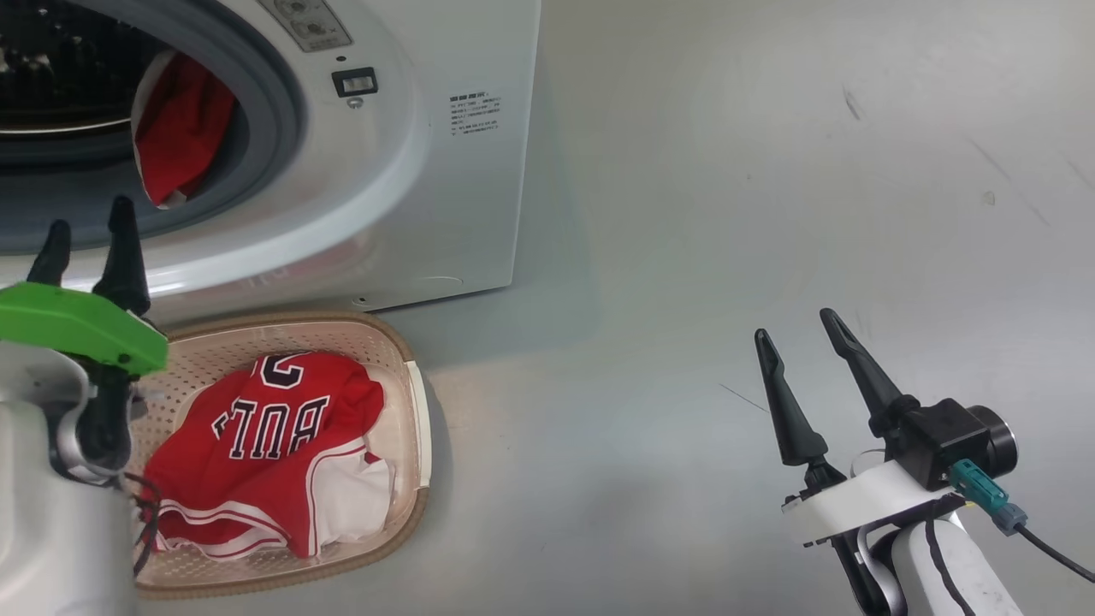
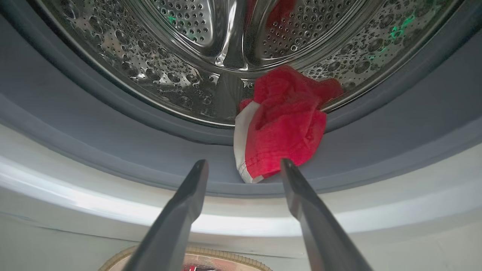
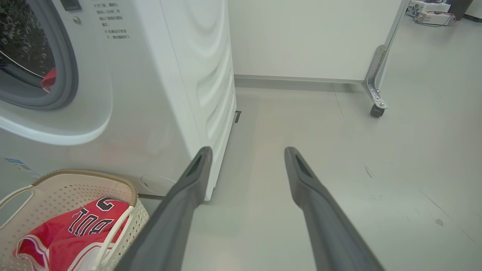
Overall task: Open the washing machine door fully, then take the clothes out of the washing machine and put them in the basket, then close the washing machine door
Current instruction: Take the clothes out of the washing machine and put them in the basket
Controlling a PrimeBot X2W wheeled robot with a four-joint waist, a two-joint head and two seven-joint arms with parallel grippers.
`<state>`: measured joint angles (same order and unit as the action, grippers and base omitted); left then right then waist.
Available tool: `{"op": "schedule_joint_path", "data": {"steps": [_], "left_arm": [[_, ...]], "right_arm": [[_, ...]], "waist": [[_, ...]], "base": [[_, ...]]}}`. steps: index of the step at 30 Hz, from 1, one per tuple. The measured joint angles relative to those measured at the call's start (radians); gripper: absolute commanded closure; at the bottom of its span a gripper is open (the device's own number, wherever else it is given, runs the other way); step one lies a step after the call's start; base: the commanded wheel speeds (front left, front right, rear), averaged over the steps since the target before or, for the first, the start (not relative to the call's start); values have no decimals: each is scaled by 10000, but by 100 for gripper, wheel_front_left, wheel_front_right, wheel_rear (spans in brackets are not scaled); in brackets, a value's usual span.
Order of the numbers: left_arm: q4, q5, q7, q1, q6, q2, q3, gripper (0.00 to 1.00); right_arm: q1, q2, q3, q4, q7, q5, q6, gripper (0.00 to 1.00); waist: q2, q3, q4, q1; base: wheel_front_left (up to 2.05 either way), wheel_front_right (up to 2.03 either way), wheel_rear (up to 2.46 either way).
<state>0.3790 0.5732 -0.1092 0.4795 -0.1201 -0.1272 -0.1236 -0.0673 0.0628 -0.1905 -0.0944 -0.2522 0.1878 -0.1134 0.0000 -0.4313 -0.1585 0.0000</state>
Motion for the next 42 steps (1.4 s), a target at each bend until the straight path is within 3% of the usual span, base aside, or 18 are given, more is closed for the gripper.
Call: {"op": "schedule_joint_path", "data": {"steps": [8,17,25,42], "left_arm": [[709,1292,-1390,1231,0,-165,-606,0],[1666,1496,-2748,2192,121,-468,-591,0],[2220,1469,-3409,2862,355,-894,-514,0],[3072,1486,-3975,3451,357,-911,-303,0]], "right_arm": [[-196,-19,-61,-8,0,0,0,0],[-324,-36,-13,-19,0,2,0,0],[-468,-61,-71,-36,0,2,0,0],[-500,-90,-215,-121,0,2,0,0]], "waist": [[0,-367,-330,0],[0,-551,-541,0],[0,-599,-650,0],[0,-706,-894,0]], "base": [[0,0,0],[0,0,0],[0,0,0],[0,0,0]]}}
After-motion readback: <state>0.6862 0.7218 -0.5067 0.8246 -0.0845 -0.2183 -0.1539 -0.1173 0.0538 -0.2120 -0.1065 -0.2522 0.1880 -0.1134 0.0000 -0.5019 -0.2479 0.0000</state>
